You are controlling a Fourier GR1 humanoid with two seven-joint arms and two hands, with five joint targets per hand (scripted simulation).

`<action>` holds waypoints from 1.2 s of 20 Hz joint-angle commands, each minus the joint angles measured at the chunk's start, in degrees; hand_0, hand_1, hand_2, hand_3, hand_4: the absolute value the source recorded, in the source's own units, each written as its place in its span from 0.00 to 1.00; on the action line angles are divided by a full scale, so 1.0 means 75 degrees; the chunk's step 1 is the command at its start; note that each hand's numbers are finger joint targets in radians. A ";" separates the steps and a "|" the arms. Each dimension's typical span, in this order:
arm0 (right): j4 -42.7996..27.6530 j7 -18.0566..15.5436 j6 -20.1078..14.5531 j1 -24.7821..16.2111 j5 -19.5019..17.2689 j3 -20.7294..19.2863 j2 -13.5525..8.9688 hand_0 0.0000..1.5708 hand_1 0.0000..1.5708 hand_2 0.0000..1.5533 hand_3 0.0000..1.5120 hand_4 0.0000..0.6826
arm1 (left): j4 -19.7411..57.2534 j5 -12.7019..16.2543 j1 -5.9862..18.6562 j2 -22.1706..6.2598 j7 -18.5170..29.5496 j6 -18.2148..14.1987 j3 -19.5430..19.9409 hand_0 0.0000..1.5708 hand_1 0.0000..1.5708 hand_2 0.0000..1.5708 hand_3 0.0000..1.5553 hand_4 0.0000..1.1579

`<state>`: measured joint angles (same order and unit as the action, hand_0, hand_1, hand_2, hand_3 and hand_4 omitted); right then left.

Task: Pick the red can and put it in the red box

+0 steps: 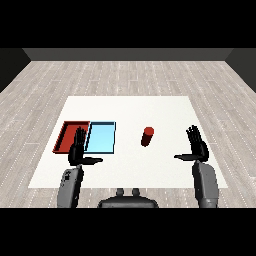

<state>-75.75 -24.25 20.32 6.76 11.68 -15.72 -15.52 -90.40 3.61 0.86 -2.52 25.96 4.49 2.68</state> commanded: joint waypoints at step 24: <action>0.2392 0.0245 -0.0252 0.1738 0.0034 0.0392 0.0708 0.00 0.00 0.00 0.00 0.00 | -0.0464 0.0116 -0.0441 0.0133 0.0076 0.0001 -0.0054 0.00 0.00 0.00 0.00 0.00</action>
<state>-62.54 -21.38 17.53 18.46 10.85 -12.55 -11.25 -93.24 5.85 -0.56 -2.23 25.51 5.17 3.29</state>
